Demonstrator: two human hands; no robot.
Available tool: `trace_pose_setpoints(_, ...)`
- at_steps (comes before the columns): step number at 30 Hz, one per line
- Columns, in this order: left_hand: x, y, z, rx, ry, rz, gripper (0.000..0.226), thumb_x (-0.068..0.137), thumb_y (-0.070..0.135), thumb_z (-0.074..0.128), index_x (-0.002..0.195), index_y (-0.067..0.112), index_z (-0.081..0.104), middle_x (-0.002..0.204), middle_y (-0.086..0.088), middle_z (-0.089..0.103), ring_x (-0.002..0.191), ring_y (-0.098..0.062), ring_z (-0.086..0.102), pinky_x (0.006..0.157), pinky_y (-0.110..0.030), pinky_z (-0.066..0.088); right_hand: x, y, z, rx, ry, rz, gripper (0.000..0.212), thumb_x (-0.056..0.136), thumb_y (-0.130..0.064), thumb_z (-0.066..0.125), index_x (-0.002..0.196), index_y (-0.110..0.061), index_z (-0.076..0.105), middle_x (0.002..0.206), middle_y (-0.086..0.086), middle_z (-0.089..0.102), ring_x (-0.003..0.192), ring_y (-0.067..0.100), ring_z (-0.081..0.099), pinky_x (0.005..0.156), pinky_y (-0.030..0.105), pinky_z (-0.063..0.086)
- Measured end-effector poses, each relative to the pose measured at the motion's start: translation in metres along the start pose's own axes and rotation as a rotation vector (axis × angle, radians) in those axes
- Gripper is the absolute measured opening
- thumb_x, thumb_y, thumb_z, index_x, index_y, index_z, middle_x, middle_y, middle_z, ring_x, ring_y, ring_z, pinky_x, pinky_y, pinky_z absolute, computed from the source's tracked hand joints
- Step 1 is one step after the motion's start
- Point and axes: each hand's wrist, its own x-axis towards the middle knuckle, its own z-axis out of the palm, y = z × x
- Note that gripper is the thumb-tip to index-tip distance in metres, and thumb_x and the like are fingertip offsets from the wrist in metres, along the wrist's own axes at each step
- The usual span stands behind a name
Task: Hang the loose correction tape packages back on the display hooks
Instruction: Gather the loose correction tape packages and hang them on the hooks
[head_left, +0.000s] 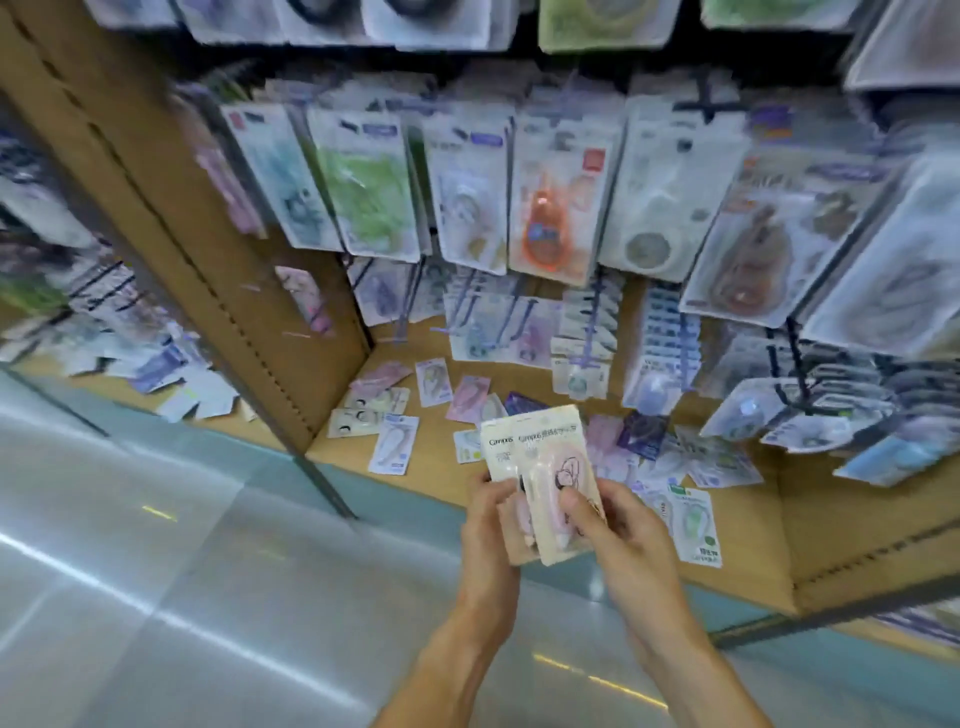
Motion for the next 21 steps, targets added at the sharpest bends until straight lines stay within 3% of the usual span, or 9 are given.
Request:
trace_pose_setpoints(3,-0.066,0.104,0.019,-0.039,-0.046,0.013,0.032,0.094,0.023,0.062,0.126,0.017,0.058,0.127,-0.015,0.071,0.114,-0.029,0.07,0.096,-0.047,0.054,-0.046,-0.108,0.03,0.027,-0.061,0.034,0.017,0.094,-0.027,0.069,0.106,-0.016,0.074,0.097,0.002,0.078,0.083,0.01,0.07,0.067,0.017,0.053)
trace_pose_setpoints(7,-0.155,0.225,0.047,-0.115,-0.067,0.018,0.056,0.086,0.022,0.068,0.139,0.019,0.051,0.142,-0.015,0.065,0.129,-0.033,0.064,0.103,-0.053,0.052,-0.104,-0.24,0.055,0.043,-0.185,0.079,0.021,0.095,-0.029,0.068,0.105,-0.011,0.073,0.099,0.009,0.077,0.086,0.013,0.069,0.069,0.02,0.054)
trace_pose_setpoints(11,-0.233,0.304,0.063,-0.114,0.065,0.109,0.052,0.091,0.024,0.073,0.138,0.019,0.051,0.142,-0.013,0.065,0.124,-0.031,0.065,0.086,-0.041,0.061,-0.153,-0.335,0.077,0.054,-0.332,0.11,0.022,0.096,-0.027,0.067,0.098,-0.005,0.07,0.084,0.009,0.073,0.076,0.01,0.067,0.063,0.017,0.051)
trace_pose_setpoints(13,-0.266,0.329,0.059,-0.095,0.155,0.186,0.057,0.094,0.027,0.073,0.144,0.014,0.052,0.142,-0.017,0.065,0.124,-0.036,0.065,0.081,-0.04,0.063,-0.173,-0.358,0.094,0.066,-0.406,0.108,0.017,0.096,-0.025,0.066,0.094,-0.008,0.068,0.082,0.006,0.072,0.074,0.01,0.066,0.062,0.018,0.051)
trace_pose_setpoints(16,-0.319,0.36,0.037,-0.125,0.312,0.311,0.045,0.094,0.023,0.074,0.136,0.009,0.065,0.13,-0.018,0.072,0.12,-0.04,0.069,0.101,-0.055,0.057,-0.202,-0.378,0.138,0.06,-0.563,0.108,0.014,0.096,-0.024,0.067,0.105,-0.014,0.069,0.091,0.003,0.076,0.081,0.013,0.071,0.063,0.021,0.054)
trace_pose_setpoints(21,-0.404,0.395,-0.043,-0.208,0.625,0.467,0.048,0.086,0.023,0.077,0.131,0.009,0.069,0.124,-0.018,0.075,0.115,-0.039,0.072,0.101,-0.057,0.056,-0.271,-0.374,0.245,-0.008,-0.837,0.184,0.018,0.096,-0.024,0.068,0.11,-0.012,0.07,0.106,0.014,0.077,0.096,0.025,0.074,0.085,0.047,0.059)
